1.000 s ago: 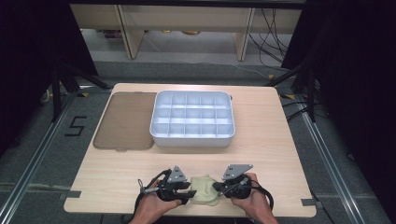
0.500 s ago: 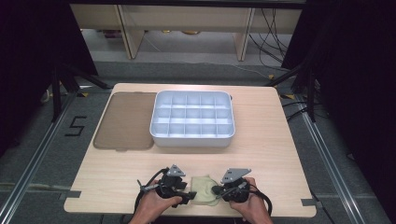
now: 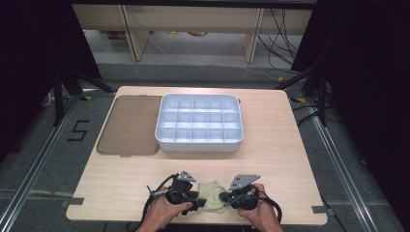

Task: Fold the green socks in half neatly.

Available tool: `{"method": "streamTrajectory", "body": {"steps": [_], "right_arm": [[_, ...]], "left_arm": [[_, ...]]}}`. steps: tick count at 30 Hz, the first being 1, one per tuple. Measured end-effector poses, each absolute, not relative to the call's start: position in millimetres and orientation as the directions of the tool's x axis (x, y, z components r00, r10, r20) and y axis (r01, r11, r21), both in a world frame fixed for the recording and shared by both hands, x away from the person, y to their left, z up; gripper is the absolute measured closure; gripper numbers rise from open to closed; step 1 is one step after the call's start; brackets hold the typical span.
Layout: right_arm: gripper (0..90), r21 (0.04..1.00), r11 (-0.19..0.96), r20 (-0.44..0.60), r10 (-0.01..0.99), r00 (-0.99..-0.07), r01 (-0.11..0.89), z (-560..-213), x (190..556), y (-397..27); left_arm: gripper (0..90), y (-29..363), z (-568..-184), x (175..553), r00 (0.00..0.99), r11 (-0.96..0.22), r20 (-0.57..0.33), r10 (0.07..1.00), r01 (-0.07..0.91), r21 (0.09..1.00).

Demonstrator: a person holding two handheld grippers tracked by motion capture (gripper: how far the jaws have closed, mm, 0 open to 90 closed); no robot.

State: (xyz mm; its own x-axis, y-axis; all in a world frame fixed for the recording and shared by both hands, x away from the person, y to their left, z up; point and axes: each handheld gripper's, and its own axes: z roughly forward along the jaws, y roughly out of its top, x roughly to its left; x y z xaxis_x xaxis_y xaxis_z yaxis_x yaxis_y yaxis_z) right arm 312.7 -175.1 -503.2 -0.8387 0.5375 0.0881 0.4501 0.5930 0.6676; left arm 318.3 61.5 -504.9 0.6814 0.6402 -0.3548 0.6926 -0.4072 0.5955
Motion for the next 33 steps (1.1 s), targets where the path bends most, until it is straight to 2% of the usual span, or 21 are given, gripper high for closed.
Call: {"method": "streamTrajectory", "body": {"steps": [2,3,4,5,8,10,14,17,21,24,33], "right_arm": [[88.9,0.670,0.594,0.085,0.536,-0.840,0.446,-503,313,-175],[88.9,0.668,0.593,0.091,0.535,-0.840,0.450,-503,313,-175],[88.9,0.668,0.593,0.088,0.536,-0.840,0.448,-503,313,-175],[88.9,0.671,0.596,0.082,0.531,-0.844,0.441,-503,313,-175],[88.9,0.671,0.596,0.086,0.529,-0.844,0.442,-503,313,-175],[88.9,0.672,0.593,0.089,0.530,-0.843,0.444,-503,313,-175],[88.8,0.660,0.606,0.083,0.529,-0.845,0.444,-502,312,-175],[88.6,0.665,0.602,0.084,0.528,-0.845,0.442,-502,313,-175],[87.7,0.663,0.594,0.106,0.527,-0.843,0.455,-500,312,-174],[87.8,0.701,0.566,0.106,0.520,-0.847,0.435,-496,311,-171],[88.2,0.715,0.570,0.116,0.476,-0.872,0.406,-490,308,-153]], "left_arm": [[62.7,64,-506,320,0.694,-0.422,-0.343,0.633,0.681,0.598],[65.2,63,-507,319,0.679,-0.389,-0.357,0.641,0.688,0.612],[67.1,66,-506,321,0.698,-0.422,-0.339,0.631,0.675,0.605],[68.5,63,-508,319,0.671,-0.373,-0.354,0.651,0.690,0.621],[74.5,66,-508,321,0.685,-0.394,-0.336,0.646,0.677,0.622],[79.5,64,-508,319,0.672,-0.362,-0.340,0.658,0.678,0.640],[81.9,66,-505,320,0.698,-0.397,-0.314,0.643,0.655,0.644],[82.9,64,-505,320,0.684,-0.370,-0.326,0.653,0.663,0.650],[83.3,68,-502,324,0.713,-0.411,-0.288,0.639,0.633,0.656],[83.4,70,-498,324,0.712,-0.401,-0.281,0.643,0.626,0.669],[83.5,77,-489,328,0.743,-0.456,-0.226,0.630,0.590,0.667]]}}
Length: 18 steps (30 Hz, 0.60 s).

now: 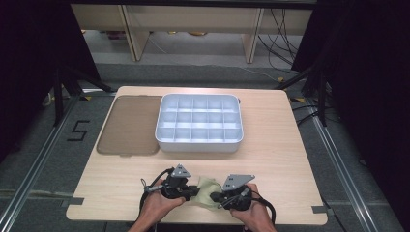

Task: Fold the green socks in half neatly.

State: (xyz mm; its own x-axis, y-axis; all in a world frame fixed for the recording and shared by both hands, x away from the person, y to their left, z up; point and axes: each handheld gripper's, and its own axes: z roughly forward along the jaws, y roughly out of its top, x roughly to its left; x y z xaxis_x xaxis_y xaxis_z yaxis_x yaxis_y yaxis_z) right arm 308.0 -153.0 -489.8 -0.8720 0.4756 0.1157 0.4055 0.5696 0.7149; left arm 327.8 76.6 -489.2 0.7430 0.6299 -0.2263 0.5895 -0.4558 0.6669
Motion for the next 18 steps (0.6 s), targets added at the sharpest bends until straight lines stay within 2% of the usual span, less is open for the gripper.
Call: {"method": "streamTrajectory", "body": {"steps": [14,18], "right_arm": [[88.8,0.684,0.615,0.132,0.425,-0.896,0.392,-506,315,-123],[88.8,0.695,0.606,0.124,0.428,-0.895,0.386,-500,319,-125]], "left_arm": [[83.3,79,-490,331,0.761,-0.499,-0.210,0.614,0.581,0.644],[83.2,79,-490,331,0.763,-0.506,-0.205,0.612,0.578,0.641]]}}
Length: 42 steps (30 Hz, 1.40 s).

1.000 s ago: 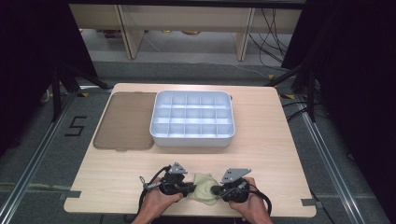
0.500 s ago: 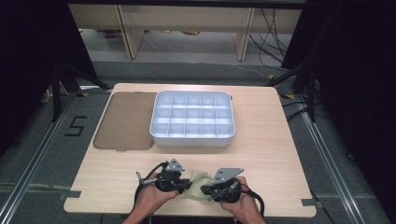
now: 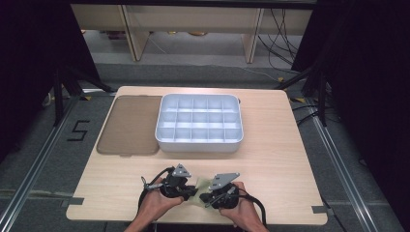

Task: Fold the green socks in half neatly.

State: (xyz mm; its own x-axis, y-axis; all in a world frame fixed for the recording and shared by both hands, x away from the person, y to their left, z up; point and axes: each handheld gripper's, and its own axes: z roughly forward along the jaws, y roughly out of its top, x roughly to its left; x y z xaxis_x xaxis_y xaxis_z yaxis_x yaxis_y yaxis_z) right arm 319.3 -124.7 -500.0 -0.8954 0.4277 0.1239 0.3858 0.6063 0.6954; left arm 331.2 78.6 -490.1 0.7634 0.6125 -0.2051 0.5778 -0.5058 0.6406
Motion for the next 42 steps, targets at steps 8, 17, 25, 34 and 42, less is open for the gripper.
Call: {"method": "streamTrajectory", "body": {"steps": [8,17,25,34,42], "right_arm": [[89.6,0.702,0.574,0.083,0.521,-0.849,0.421,-497,350,-136],[90.0,0.710,0.574,0.070,0.520,-0.852,0.408,-495,357,-136],[89.9,0.702,0.574,0.089,0.518,-0.851,0.422,-484,335,-159],[90.0,0.667,0.584,0.134,0.517,-0.846,0.462,-502,329,-161],[90.0,0.667,0.582,0.145,0.510,-0.848,0.464,-504,328,-157]], "left_arm": [[83.1,77,-488,332,0.779,-0.541,-0.167,0.604,0.554,0.633],[83.2,78,-485,332,0.772,-0.536,-0.152,0.617,0.555,0.636],[83.0,77,-484,331,0.777,-0.550,-0.131,0.616,0.543,0.634],[82.7,69,-477,325,0.792,-0.559,-0.101,0.602,0.509,0.655],[82.1,52,-468,316,0.813,-0.553,-0.100,0.573,0.474,0.685]]}}
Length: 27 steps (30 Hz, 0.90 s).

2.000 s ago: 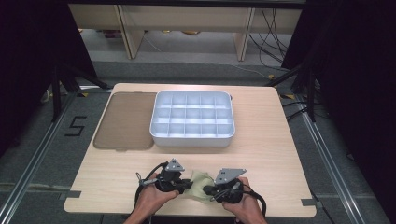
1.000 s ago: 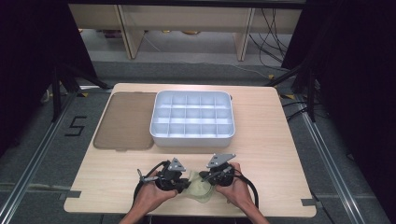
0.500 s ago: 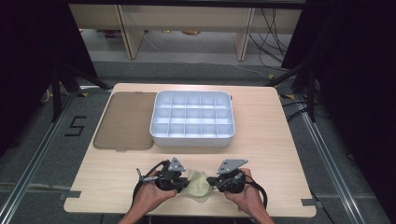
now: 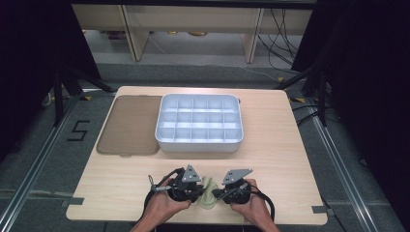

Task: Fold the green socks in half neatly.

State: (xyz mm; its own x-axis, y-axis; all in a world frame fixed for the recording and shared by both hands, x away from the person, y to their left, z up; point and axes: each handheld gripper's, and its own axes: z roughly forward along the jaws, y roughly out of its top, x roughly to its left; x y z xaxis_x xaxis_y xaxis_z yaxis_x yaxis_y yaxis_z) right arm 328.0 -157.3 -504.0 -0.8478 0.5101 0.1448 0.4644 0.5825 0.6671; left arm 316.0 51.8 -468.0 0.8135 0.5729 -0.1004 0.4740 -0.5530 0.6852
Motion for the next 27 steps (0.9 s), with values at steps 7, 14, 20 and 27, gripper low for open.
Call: {"method": "streamTrajectory", "body": {"steps": [7,14,20,27], "right_arm": [[90.0,0.669,0.576,0.161,0.504,-0.849,0.469,-505,330,-160],[88.6,0.695,0.534,0.151,0.546,-0.824,0.481,-488,336,-178],[88.7,0.652,0.569,0.156,0.545,-0.823,0.501,-498,335,-179],[88.7,0.637,0.577,0.155,0.554,-0.818,0.511,-503,338,-178]], "left_arm": [[82.2,40,-468,312,0.828,-0.557,-0.093,0.553,0.451,0.698],[82.5,37,-472,315,0.828,-0.564,-0.093,0.552,0.454,0.690],[82.4,34,-472,313,0.836,-0.576,-0.085,0.542,0.444,0.686],[82.4,24,-477,312,0.844,-0.582,-0.078,0.530,0.429,0.690]]}}
